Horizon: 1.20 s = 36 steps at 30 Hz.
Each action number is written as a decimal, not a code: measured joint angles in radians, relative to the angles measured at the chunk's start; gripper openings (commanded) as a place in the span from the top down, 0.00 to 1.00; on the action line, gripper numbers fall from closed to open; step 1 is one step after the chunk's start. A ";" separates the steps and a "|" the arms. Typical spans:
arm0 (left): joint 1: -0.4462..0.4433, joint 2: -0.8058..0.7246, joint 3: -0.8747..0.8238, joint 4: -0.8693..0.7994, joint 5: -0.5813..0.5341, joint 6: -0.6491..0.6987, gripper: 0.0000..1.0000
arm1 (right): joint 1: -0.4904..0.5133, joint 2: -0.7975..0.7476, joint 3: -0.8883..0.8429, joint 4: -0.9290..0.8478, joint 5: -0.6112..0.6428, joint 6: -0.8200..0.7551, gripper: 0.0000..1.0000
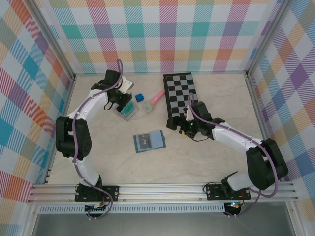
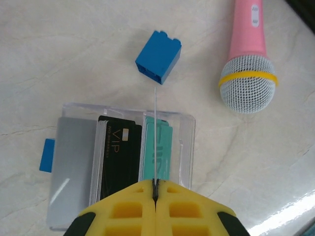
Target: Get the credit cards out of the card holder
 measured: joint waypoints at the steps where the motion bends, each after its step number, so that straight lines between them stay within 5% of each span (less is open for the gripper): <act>1: 0.000 0.014 0.005 -0.007 0.000 0.007 1.00 | 0.000 0.000 0.000 0.001 0.000 0.002 0.00; 12: 0.000 0.077 0.034 -0.052 -0.008 0.054 1.00 | 0.000 0.025 0.000 0.000 -0.016 0.019 0.00; 19: 0.000 0.104 0.069 -0.064 -0.024 0.049 0.70 | 0.000 0.033 0.001 0.000 -0.026 0.019 0.00; 29: 0.000 0.092 0.071 -0.077 -0.078 -0.039 0.56 | 0.000 0.037 0.008 -0.009 -0.029 0.018 0.00; 36: 0.000 -0.174 -0.055 0.010 -0.072 -0.286 0.25 | 0.043 0.066 0.092 -0.080 0.017 -0.006 0.02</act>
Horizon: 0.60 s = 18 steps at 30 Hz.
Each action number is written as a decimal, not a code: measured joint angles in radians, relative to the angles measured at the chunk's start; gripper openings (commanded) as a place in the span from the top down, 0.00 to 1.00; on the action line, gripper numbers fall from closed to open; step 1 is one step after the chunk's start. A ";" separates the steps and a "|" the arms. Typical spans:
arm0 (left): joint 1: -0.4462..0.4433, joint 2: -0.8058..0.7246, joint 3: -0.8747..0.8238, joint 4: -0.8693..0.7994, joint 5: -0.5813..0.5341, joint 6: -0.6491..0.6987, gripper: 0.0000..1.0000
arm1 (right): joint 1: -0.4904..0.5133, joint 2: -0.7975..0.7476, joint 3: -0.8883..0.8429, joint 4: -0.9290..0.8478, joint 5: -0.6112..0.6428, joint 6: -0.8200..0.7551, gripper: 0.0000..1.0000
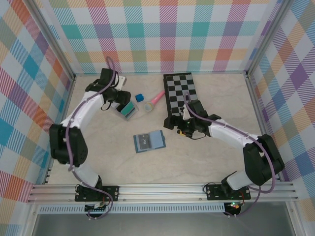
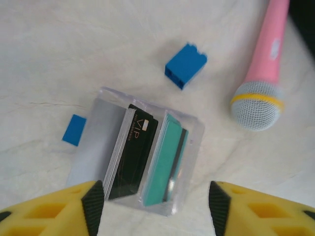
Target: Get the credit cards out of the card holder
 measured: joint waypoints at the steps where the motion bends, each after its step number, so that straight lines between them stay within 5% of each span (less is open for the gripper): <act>1: 0.000 -0.053 -0.032 0.015 0.005 -0.036 0.21 | 0.014 0.011 0.018 -0.011 0.008 -0.008 0.04; 8: 0.000 -0.348 -0.271 0.072 0.014 -0.289 0.00 | 0.151 0.152 0.211 -0.134 0.106 -0.068 0.11; 18: 0.000 -0.568 -0.462 0.059 -0.055 -0.575 0.00 | 0.382 0.420 0.506 -0.354 0.335 -0.148 0.15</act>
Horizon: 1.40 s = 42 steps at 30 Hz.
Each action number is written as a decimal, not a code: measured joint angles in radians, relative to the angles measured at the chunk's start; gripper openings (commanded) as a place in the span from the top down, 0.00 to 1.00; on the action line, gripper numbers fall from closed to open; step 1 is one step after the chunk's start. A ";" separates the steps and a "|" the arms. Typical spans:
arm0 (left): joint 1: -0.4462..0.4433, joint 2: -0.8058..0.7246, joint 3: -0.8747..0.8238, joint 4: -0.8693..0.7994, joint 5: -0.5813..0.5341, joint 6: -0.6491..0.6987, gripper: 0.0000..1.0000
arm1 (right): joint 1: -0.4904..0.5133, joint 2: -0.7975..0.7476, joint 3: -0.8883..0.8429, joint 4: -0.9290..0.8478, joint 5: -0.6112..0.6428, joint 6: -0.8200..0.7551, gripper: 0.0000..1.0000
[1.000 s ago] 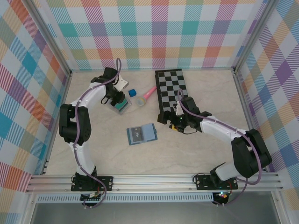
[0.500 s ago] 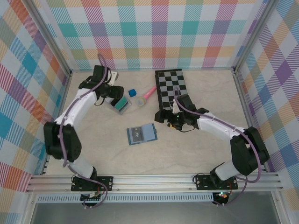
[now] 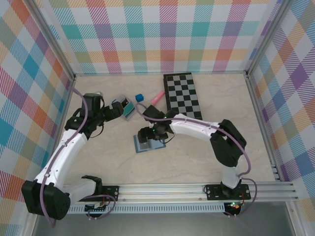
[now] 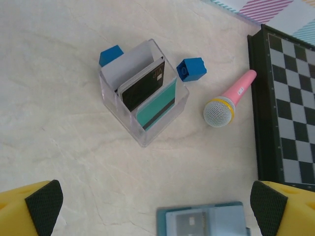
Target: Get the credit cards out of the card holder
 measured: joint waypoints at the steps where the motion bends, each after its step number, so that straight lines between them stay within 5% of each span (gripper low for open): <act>1: 0.000 -0.012 -0.009 -0.001 0.009 -0.024 0.00 | 0.016 0.027 0.023 -0.020 0.014 -0.004 0.16; 10: 0.000 -0.102 -0.132 -0.023 0.025 -0.151 0.00 | 0.060 0.187 0.180 -0.172 0.123 -0.032 0.21; 21: 0.000 -0.173 -0.301 0.013 0.008 -0.233 0.00 | 0.062 0.223 0.211 -0.229 0.180 -0.037 0.22; 37: 0.000 -0.170 -0.472 0.138 0.143 -0.324 0.00 | 0.055 0.244 0.213 -0.227 0.183 -0.024 0.25; 42: 0.000 -0.122 -0.486 0.182 0.211 -0.340 0.16 | 0.047 0.244 0.202 -0.211 0.167 -0.016 0.29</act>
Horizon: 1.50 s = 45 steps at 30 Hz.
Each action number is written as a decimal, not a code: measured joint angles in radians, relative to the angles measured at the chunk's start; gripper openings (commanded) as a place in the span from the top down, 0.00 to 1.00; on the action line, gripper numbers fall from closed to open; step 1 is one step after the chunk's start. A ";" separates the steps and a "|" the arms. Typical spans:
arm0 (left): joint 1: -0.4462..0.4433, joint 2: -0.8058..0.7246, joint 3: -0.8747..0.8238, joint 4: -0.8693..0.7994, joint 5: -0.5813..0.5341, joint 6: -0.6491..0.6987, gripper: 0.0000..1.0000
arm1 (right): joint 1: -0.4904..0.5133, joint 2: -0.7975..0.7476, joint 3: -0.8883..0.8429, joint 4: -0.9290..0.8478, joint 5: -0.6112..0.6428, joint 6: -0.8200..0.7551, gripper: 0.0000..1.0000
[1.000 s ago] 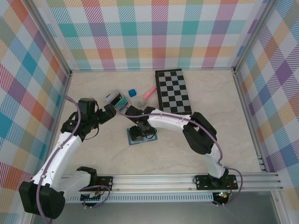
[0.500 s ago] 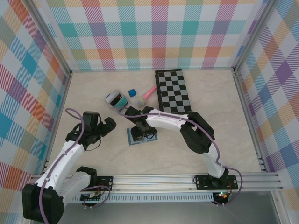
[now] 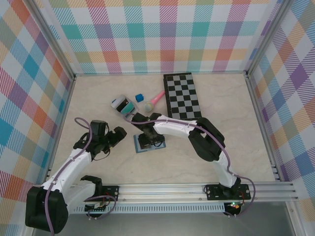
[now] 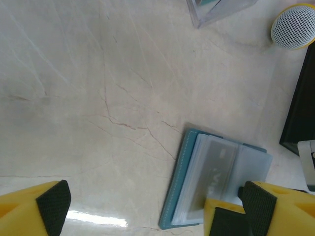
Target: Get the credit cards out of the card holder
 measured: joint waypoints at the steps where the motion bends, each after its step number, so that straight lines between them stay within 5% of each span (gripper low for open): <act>1: 0.000 0.012 0.000 0.014 0.018 -0.005 0.19 | -0.002 0.000 -0.005 0.007 -0.008 0.001 0.31; 21: -0.101 0.265 0.010 0.278 0.250 -0.061 0.55 | -0.046 -0.052 -0.098 0.096 -0.075 0.005 0.44; 45: -0.166 0.437 0.077 0.323 0.240 -0.059 0.63 | -0.051 -0.059 -0.108 0.109 -0.089 0.010 0.45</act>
